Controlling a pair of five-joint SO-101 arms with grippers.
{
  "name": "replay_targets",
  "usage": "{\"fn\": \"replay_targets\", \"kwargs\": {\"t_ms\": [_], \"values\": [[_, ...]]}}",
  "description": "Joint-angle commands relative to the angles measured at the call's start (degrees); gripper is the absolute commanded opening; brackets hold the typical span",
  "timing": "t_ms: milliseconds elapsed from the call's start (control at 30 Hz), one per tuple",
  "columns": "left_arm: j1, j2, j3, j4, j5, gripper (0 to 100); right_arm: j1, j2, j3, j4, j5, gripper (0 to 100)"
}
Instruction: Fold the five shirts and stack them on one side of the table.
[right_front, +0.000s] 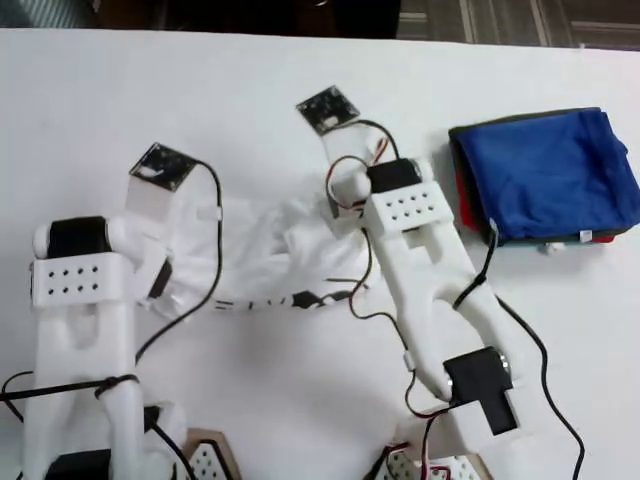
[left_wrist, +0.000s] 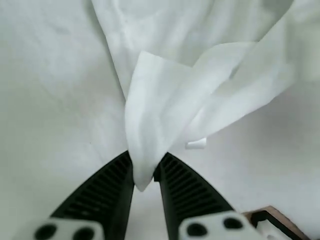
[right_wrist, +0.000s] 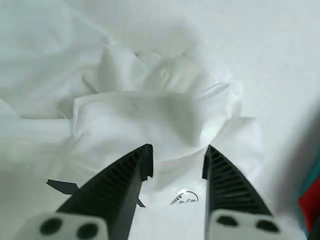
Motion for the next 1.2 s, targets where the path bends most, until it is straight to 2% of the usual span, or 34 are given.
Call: {"fn": "replay_targets", "kwargs": {"t_ms": [0, 133, 267, 333, 567, 933, 1000, 1100, 1167], "values": [[0.4, -1.1, -0.5, -0.8, 0.0, 3, -1.2, -3.5, -0.1, -0.7, 0.0, 13.9], [0.4, -1.1, -0.5, -0.7, 0.0, 3, -0.8, -2.8, -0.1, -5.4, 0.0, 13.9], [0.4, -1.1, -0.5, -0.5, 0.0, 3, 0.4, 3.6, -2.8, -9.1, 0.0, 21.2], [0.3, -1.1, -0.5, -0.6, 0.0, 3, 0.7, 7.0, -6.2, -7.3, -0.1, 24.0], [0.1, -1.1, -0.5, -0.6, 0.0, 3, 2.2, 13.7, -17.9, -1.8, 0.0, 24.1], [0.1, -1.1, -0.5, -0.7, -0.1, 3, 2.5, 17.3, -19.3, 1.4, 0.0, 23.8], [0.1, -1.1, -0.5, -0.7, -0.1, 3, 2.5, 17.3, -19.3, 1.4, 0.0, 19.6], [0.1, -1.1, -0.5, -0.7, -0.1, 3, 2.4, 17.3, -19.3, 1.1, 0.0, 2.0], [0.1, -1.1, -0.5, -0.7, -0.1, 3, 2.5, 17.2, -19.3, 1.2, 0.0, 3.8]]}}
